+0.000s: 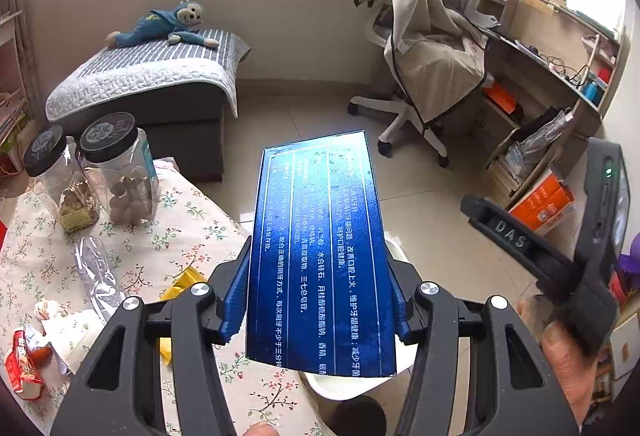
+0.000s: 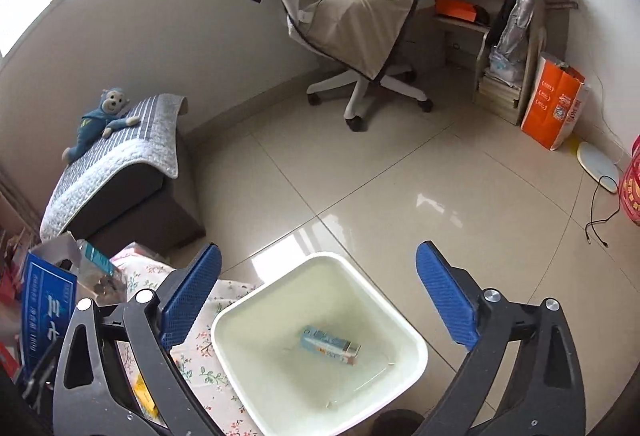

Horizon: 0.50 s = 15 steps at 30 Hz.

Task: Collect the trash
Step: 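Carry the blue box over the white bin and open the left tool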

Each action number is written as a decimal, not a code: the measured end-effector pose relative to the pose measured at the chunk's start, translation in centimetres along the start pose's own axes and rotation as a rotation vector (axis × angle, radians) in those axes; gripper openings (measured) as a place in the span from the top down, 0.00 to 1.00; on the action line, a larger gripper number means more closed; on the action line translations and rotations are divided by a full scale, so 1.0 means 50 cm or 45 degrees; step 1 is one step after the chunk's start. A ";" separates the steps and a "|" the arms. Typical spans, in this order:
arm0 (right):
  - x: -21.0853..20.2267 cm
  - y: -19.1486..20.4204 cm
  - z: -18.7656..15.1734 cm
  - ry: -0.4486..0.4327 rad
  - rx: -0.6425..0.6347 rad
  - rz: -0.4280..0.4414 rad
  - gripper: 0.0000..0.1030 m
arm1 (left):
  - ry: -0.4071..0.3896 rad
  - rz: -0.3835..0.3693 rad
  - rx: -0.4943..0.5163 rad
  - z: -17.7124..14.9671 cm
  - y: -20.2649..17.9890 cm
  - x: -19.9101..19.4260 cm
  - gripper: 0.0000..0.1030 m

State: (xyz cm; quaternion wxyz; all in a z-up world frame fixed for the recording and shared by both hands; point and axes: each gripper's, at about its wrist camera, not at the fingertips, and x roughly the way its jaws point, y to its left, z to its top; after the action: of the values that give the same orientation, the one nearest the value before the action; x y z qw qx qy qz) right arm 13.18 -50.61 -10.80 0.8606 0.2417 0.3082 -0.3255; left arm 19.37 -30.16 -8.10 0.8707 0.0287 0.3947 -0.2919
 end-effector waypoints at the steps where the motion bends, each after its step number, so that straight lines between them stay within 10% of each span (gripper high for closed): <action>1: -0.001 -0.008 0.004 -0.003 0.015 0.001 0.07 | 0.009 -0.003 0.004 -0.001 -0.003 0.009 0.47; 8: -0.006 -0.037 0.014 -0.017 0.066 -0.011 0.07 | 0.084 -0.024 0.015 -0.013 -0.024 0.068 0.45; 15: -0.017 -0.041 0.016 -0.060 0.042 -0.055 0.07 | 0.078 0.004 0.024 -0.010 -0.033 0.077 0.22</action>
State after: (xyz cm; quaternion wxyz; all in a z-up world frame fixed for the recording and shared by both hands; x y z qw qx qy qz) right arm 11.52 -52.13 -10.13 0.8563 0.2412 0.2875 -0.3547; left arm 20.16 -33.24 -10.84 0.8584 0.0465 0.4184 -0.2931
